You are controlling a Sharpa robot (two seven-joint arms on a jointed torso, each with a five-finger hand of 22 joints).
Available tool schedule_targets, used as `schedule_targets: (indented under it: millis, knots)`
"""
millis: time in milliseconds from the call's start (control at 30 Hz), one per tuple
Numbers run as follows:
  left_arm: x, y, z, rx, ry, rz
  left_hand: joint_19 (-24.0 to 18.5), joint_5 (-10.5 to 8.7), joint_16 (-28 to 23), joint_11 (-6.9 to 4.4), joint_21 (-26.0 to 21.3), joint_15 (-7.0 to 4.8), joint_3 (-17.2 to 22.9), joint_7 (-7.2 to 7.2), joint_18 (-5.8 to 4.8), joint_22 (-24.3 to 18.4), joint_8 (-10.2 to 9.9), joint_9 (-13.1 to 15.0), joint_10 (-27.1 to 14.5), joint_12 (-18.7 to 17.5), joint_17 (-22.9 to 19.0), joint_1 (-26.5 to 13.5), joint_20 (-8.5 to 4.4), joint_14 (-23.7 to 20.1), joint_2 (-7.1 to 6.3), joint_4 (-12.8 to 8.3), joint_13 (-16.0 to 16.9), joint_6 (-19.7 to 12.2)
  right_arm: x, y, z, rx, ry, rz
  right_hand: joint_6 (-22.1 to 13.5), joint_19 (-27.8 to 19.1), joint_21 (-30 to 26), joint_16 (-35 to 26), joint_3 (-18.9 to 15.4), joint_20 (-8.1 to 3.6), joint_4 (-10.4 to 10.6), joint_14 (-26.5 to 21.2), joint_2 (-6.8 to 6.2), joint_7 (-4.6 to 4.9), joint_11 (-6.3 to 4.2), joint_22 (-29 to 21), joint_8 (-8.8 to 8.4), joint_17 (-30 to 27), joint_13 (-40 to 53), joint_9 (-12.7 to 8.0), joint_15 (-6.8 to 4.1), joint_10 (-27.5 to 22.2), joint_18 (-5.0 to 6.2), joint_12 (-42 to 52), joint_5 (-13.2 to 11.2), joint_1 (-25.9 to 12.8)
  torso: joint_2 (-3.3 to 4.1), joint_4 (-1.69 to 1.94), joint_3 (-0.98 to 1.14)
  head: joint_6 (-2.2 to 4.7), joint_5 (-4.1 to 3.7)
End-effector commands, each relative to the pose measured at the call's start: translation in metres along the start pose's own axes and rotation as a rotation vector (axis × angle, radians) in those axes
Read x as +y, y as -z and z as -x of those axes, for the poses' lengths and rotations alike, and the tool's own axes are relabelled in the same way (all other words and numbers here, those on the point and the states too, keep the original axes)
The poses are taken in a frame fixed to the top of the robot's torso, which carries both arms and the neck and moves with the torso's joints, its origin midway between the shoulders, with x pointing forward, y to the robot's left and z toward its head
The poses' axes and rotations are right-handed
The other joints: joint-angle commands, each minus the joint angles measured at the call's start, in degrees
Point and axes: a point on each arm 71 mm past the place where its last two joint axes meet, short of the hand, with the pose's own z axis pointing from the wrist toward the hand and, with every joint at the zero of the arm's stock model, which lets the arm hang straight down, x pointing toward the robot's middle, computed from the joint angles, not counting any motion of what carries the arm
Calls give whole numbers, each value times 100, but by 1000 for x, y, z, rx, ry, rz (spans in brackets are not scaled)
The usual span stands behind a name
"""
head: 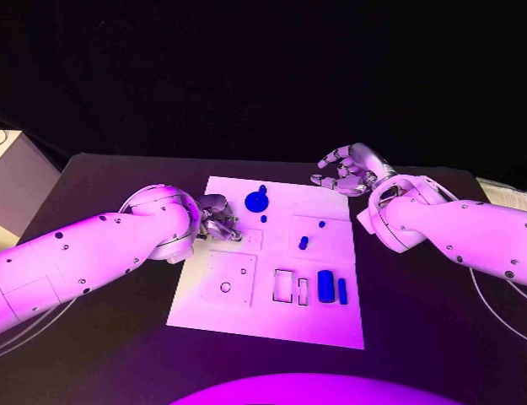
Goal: Assemble the parts on the task board
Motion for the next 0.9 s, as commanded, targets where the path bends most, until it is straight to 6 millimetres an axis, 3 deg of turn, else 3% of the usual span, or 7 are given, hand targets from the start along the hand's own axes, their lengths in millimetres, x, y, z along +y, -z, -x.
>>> schedule_targets:
  millis: [33,900]
  knots:
    - [0,-1,-2,17,-15,1,52,34,32,-1,20,-49,1137,-157,-58,9,15,9,36,21,1161,-6,-5,500,54,-1146,-2,191,1,0,0,-2,5,9,-24,283,-36,-21,33,37,-10,504,2,-4,-11,854,-3,1165,298,-6,32,-31,41,16,25,-34,3,2,2,-4,5]
    - [-6,-7,-6,57,0,-3,122,-30,76,-93,47,-116,1006,-283,-79,100,219,291,218,66,1295,-322,-64,542,140,-1027,99,364,-1,1,-1,3,5,6,-24,279,-47,-26,44,37,-9,502,5,-5,-11,846,-2,1158,291,-7,31,-37,43,12,31,-37,0,-2,6,-50,5]
